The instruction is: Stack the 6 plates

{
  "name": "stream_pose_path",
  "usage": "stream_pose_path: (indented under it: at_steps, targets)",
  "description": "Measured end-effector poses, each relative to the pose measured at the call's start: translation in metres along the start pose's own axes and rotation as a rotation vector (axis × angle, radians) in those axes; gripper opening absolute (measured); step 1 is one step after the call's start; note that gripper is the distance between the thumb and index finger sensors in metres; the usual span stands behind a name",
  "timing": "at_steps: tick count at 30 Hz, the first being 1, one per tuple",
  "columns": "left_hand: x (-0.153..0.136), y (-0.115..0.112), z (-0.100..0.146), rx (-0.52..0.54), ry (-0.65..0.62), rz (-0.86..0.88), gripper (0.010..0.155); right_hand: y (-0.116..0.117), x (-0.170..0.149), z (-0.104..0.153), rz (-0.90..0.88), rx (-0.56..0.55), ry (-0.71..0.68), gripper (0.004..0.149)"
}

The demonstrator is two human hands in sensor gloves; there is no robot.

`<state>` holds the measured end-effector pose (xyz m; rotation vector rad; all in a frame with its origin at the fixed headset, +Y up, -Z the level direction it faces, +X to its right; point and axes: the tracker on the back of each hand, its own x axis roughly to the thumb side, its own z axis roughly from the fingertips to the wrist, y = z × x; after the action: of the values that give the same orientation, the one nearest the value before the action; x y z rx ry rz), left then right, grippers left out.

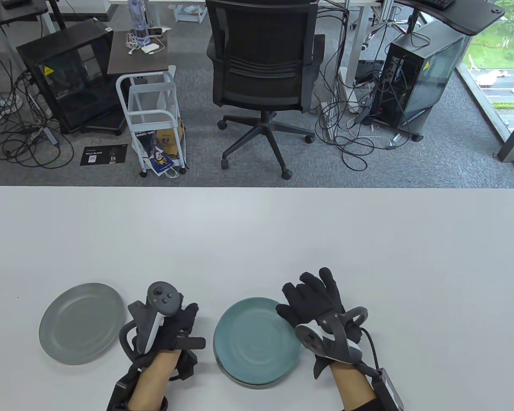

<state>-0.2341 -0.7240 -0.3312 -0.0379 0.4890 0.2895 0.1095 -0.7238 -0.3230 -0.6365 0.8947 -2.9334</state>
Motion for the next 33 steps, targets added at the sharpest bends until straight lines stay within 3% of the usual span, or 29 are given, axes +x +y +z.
stream_pose_path:
  at_steps: [3,5,9,15,33]
  targets:
    - [-0.018,0.006,-0.010,0.071,0.172,-0.191,0.068,0.003,-0.002,0.001,-0.004,0.019,0.015,0.055]
    - [-0.032,0.007,-0.021,0.031,0.290,-0.304,0.076,0.005,-0.005,0.001,-0.002,0.029,0.025,0.055]
    - [-0.052,0.003,-0.033,-0.113,0.372,-0.251,0.082,0.008,-0.009,0.001,-0.014,0.041,0.042,0.054]
    - [-0.058,-0.008,-0.041,-0.168,0.414,-0.307,0.078,0.010,-0.010,0.002,-0.018,0.059,0.051,0.053]
    - [-0.071,-0.009,-0.050,-0.036,0.431,-0.339,0.053,0.011,-0.007,0.002,-0.036,0.068,0.048,0.052]
